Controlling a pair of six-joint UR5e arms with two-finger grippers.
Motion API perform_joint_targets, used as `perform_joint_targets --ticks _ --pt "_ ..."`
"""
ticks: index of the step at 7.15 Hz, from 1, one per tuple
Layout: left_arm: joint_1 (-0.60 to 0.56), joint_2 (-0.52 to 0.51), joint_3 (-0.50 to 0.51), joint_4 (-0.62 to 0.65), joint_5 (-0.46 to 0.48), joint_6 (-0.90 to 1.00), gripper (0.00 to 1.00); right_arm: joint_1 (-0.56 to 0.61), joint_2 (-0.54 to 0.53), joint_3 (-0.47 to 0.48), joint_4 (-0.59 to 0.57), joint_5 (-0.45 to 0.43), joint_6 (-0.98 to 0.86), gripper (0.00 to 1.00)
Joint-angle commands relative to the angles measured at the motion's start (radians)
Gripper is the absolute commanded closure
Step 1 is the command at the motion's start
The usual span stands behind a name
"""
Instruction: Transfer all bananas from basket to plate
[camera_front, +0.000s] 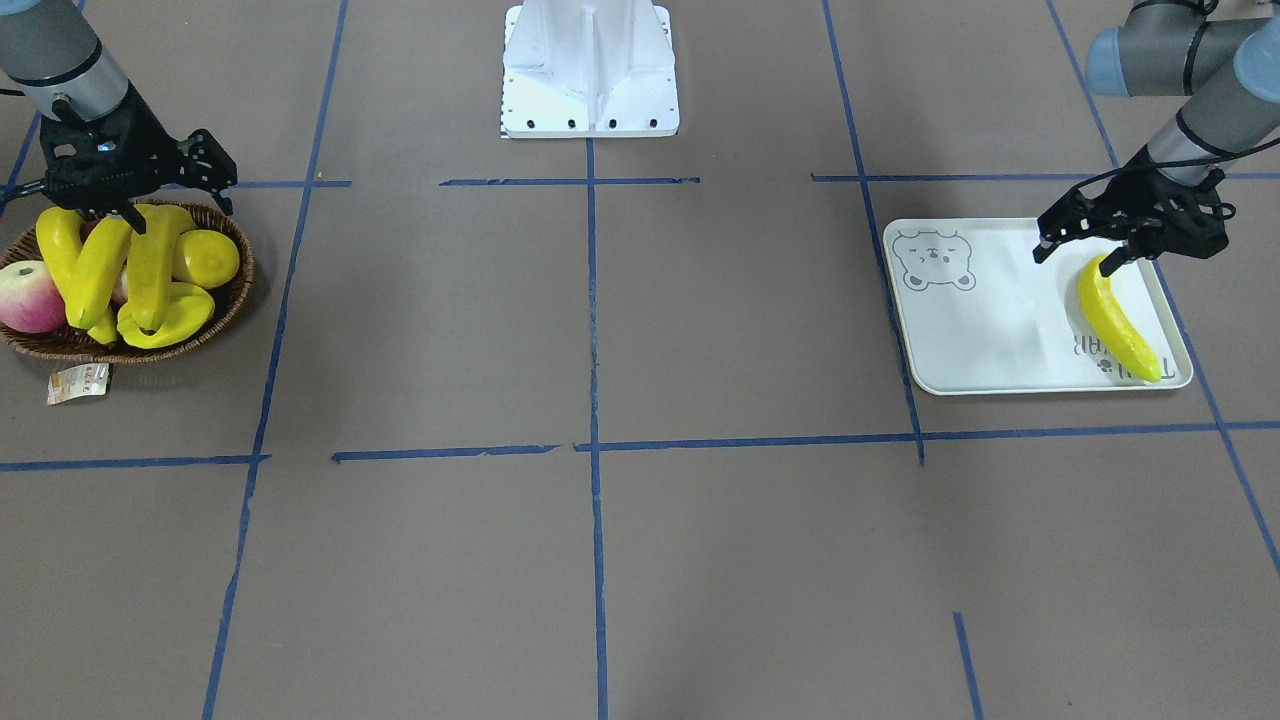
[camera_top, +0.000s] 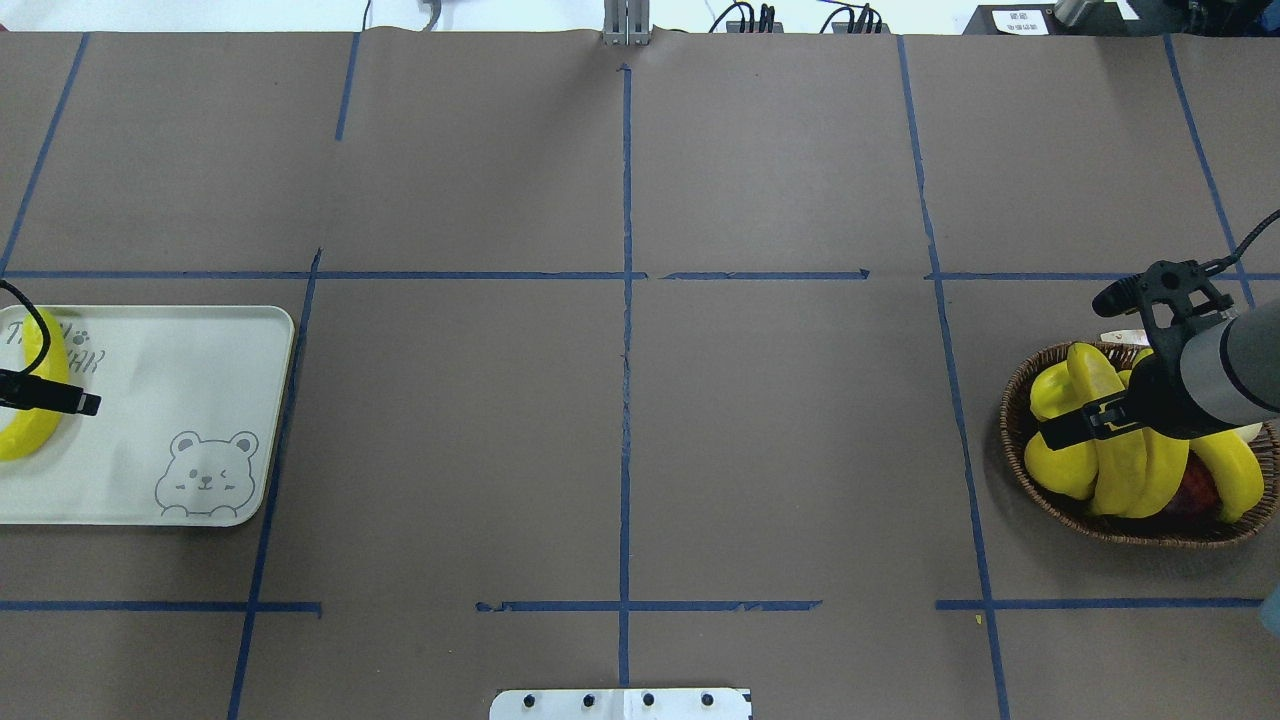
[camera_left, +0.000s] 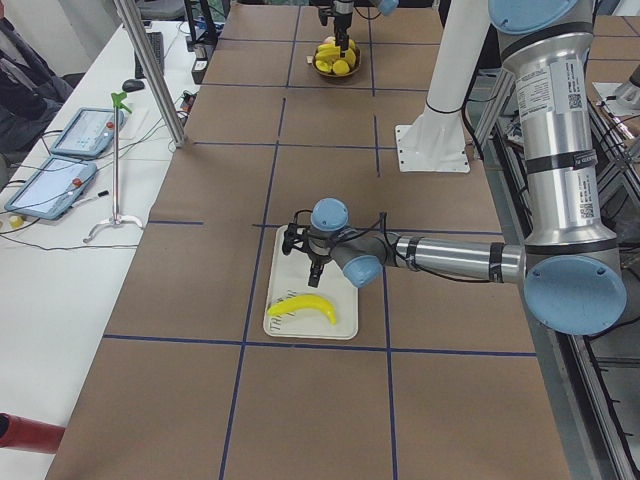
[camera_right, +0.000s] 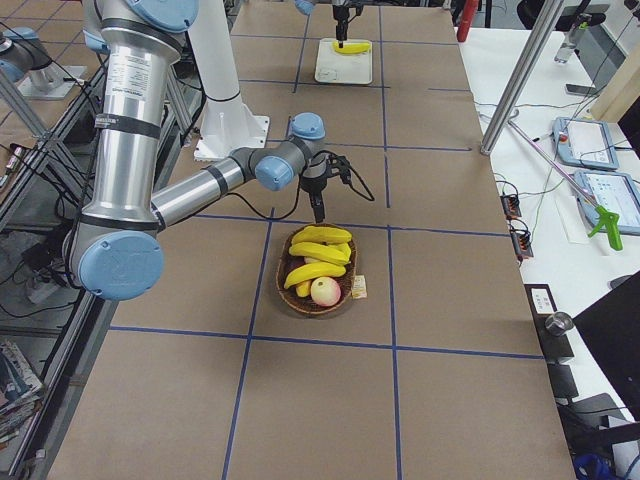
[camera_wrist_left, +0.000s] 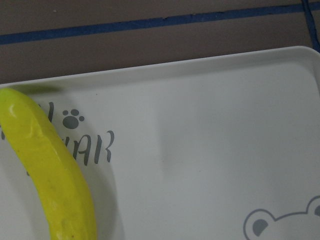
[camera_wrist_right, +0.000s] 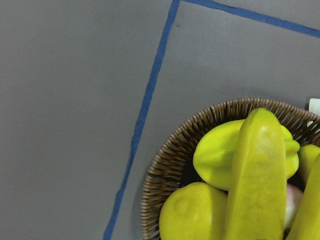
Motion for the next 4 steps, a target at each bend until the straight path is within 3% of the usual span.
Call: perform_joint_targets --ticks 1,4 --pt "0.003 0.000 0.000 0.000 0.000 0.000 0.00 0.041 0.007 -0.049 0.001 0.001 -0.114 0.05" --pt "0.004 -0.002 0.001 0.000 0.000 0.000 0.00 0.044 0.013 -0.095 0.002 0.002 -0.134 0.14"
